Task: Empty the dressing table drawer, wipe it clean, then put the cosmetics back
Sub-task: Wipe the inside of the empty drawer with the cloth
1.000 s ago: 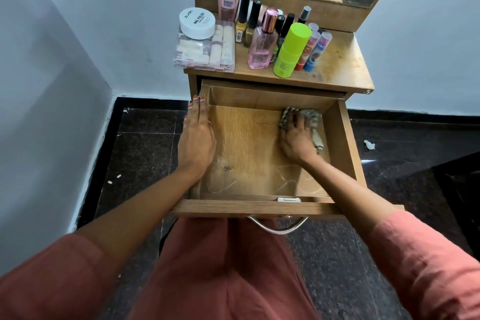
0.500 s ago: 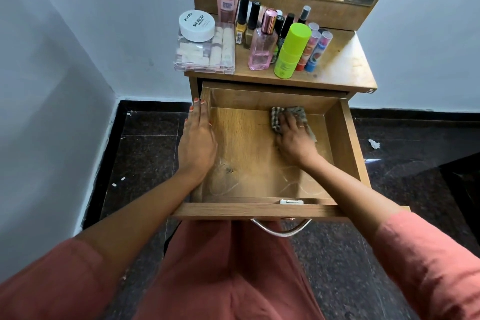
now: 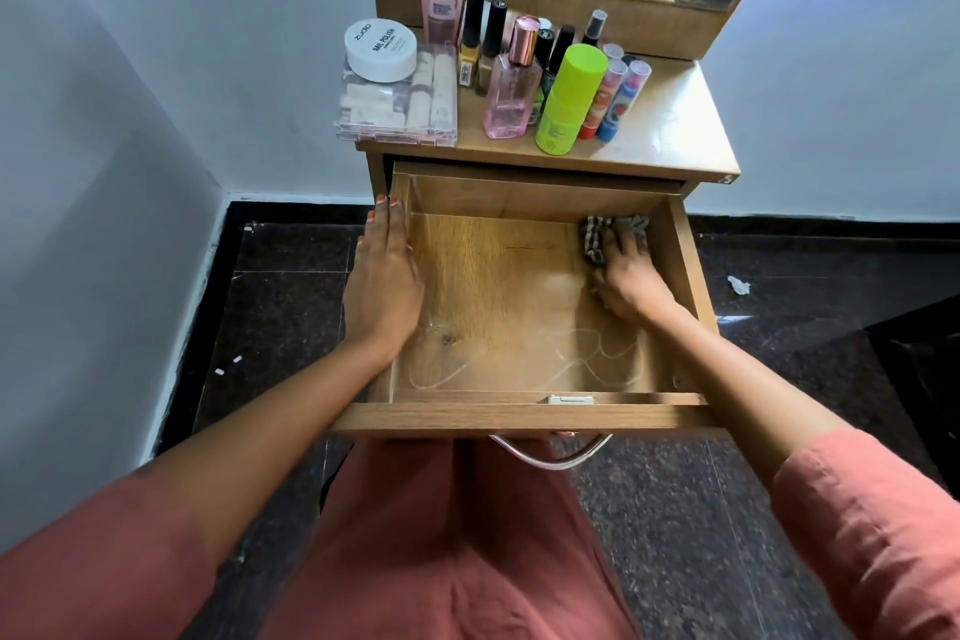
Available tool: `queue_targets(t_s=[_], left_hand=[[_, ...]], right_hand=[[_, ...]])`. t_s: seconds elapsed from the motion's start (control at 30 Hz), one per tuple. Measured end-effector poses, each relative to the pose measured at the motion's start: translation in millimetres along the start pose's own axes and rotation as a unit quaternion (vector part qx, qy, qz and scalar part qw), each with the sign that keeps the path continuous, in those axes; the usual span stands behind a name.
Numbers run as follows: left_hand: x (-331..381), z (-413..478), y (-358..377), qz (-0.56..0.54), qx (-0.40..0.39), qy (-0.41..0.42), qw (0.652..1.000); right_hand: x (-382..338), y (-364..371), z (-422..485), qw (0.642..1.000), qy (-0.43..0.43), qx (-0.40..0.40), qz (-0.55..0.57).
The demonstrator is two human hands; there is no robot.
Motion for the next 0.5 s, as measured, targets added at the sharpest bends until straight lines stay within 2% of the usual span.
queue_targets(t_s=[0.17, 0.33, 0.5], left_hand=[[1.1, 1.5, -1.8, -0.001, -0.006, -0.005, 1.000], [1.5, 0.5, -2.0, -0.007, -0.009, -0.009, 1.000], [2.6, -0.3, -2.3, -0.012, -0.009, -0.007, 1.000]], right_hand=[[4.7, 3.2, -25.1, 0.997, -0.004, -0.036, -0.070], [11.7, 18.1, -55.7, 0.986, 0.032, -0.123, -0.109], [10.9, 23.0, -57.9, 0.986, 0.008, -0.098, -0.138]])
Point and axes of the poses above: each hand's wrist, its own z-axis towards the middle knuckle, its own y-axis out of the palm, x = y × z, the point moved 1 cm from there along z, towards the middle knuckle, and after that the axes turned 1 degree about z, right-handed, at the moved point
